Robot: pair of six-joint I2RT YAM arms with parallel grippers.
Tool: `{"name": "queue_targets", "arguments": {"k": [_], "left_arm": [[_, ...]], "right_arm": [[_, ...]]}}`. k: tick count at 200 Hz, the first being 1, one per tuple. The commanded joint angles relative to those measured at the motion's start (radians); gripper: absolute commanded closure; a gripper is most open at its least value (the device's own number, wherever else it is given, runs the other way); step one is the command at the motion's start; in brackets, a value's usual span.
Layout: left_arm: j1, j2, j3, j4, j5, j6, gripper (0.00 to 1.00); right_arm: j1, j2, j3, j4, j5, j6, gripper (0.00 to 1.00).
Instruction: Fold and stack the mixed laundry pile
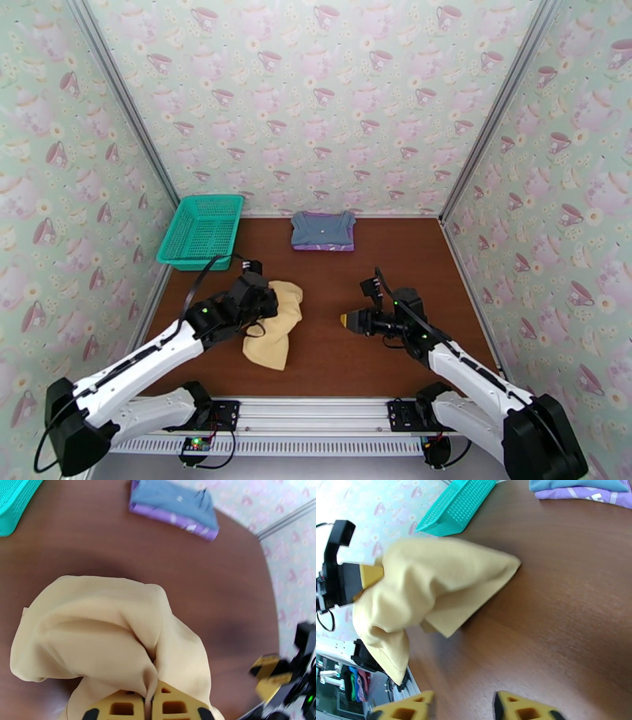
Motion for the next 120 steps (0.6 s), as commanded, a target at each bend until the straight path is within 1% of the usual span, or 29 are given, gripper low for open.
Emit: {"name": "queue_targets", "arguments": {"k": [1, 4, 10, 15, 20, 31, 46, 56, 69, 83, 96, 108, 120], "left_arm": [[-0.023, 0.109, -0.009, 0.145, -0.014, -0.077, 0.81], [-0.026, 0.125, -0.006, 0.148, -0.010, -0.078, 0.73], [-0.032, 0.152, -0.002, 0.158, -0.002, -0.078, 0.50], [-0.034, 0.172, 0.004, 0.160, 0.003, -0.076, 0.35], [-0.037, 0.187, 0.013, 0.157, 0.005, -0.070, 0.26], [-0.037, 0.209, 0.040, 0.139, 0.005, -0.050, 0.01], [-0.035, 0.225, 0.088, 0.079, -0.001, 0.002, 0.00], [-0.031, 0.233, 0.165, 0.017, -0.016, 0.046, 0.00], [-0.019, 0.242, 0.235, -0.075, -0.039, 0.097, 0.00], [0.003, 0.253, 0.290, -0.165, -0.061, 0.141, 0.00], [0.034, 0.255, 0.307, -0.225, -0.063, 0.166, 0.00], [0.065, 0.245, 0.287, -0.238, -0.053, 0.175, 0.00], [0.090, 0.224, 0.250, -0.223, -0.029, 0.175, 0.00]], "right_arm": [[-0.003, -0.037, 0.020, -0.099, 0.078, -0.023, 0.43], [-0.005, -0.039, 0.022, -0.110, 0.084, -0.024, 0.42], [-0.005, -0.045, 0.027, -0.127, 0.094, -0.029, 0.40], [-0.003, -0.050, 0.032, -0.142, 0.098, -0.031, 0.39], [-0.004, -0.055, 0.035, -0.154, 0.101, -0.031, 0.38], [-0.003, -0.066, 0.043, -0.179, 0.108, -0.031, 0.37], [-0.001, -0.075, 0.054, -0.208, 0.123, -0.024, 0.38], [0.008, -0.074, 0.067, -0.229, 0.142, -0.021, 0.39], [0.049, -0.058, 0.087, -0.258, 0.195, -0.012, 0.39], [0.127, -0.026, 0.104, -0.252, 0.264, 0.013, 0.37], [0.211, 0.025, 0.108, -0.207, 0.318, 0.063, 0.35], [0.294, 0.088, 0.112, -0.168, 0.364, 0.121, 0.32], [0.381, 0.148, 0.124, -0.165, 0.427, 0.179, 0.30]]}}
